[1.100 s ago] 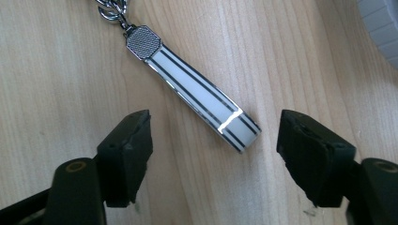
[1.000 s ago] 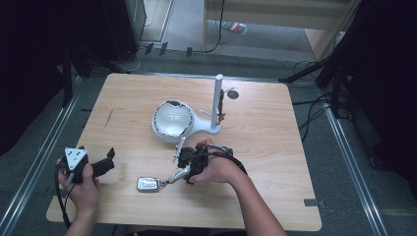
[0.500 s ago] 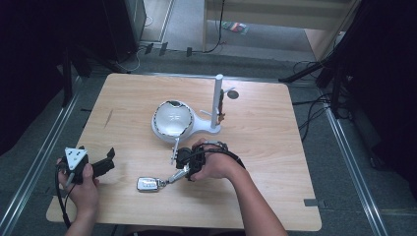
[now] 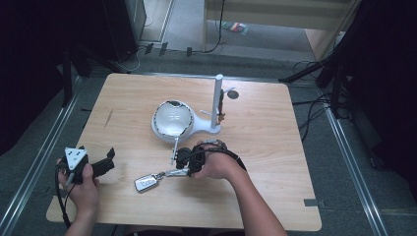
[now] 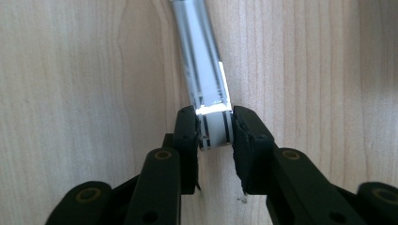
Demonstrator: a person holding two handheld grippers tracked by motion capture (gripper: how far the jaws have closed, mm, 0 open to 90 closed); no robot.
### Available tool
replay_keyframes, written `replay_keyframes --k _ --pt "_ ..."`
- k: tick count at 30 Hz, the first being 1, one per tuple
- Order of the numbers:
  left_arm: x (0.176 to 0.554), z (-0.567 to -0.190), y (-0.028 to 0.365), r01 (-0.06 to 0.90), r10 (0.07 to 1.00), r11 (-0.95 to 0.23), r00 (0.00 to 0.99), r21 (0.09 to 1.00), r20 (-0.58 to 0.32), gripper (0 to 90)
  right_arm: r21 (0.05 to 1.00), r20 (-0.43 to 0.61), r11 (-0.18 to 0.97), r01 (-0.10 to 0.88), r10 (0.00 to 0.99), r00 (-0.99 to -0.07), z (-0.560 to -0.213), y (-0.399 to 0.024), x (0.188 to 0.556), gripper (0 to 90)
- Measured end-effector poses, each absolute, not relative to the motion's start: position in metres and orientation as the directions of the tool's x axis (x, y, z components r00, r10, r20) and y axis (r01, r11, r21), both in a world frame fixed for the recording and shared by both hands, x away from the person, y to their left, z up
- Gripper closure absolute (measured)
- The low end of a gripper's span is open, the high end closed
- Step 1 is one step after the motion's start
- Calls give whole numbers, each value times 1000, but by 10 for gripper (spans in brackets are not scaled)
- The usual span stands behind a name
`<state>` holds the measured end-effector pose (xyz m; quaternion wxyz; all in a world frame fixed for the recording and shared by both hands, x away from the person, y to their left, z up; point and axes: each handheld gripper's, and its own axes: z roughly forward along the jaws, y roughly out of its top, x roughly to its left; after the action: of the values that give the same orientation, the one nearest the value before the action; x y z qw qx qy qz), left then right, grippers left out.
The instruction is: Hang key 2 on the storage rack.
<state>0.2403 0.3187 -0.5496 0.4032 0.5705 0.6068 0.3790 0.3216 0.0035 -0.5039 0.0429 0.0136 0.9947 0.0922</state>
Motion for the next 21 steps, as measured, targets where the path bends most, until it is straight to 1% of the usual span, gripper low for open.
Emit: replay_keyframes --k 2,6,12,17,21 --pt "240 -550 319 387 998 61 -24 920 -56 2 210 -95 977 37 59 -994 -498 2 320 753" --pt "240 -550 319 387 998 62 -24 920 -57 2 253 -105 967 40 69 -992 -488 -3 317 754" --pt "240 -550 318 385 998 63 -26 921 -58 2 321 -118 943 82 126 -985 -473 -15 312 756" --pt "240 -550 319 385 998 60 -25 921 -54 2 377 -101 918 126 176 -979 -459 -30 309 757" --pt "241 -550 318 383 998 56 -26 922 -50 2 406 -133 901 150 221 -966 -450 -40 306 758"
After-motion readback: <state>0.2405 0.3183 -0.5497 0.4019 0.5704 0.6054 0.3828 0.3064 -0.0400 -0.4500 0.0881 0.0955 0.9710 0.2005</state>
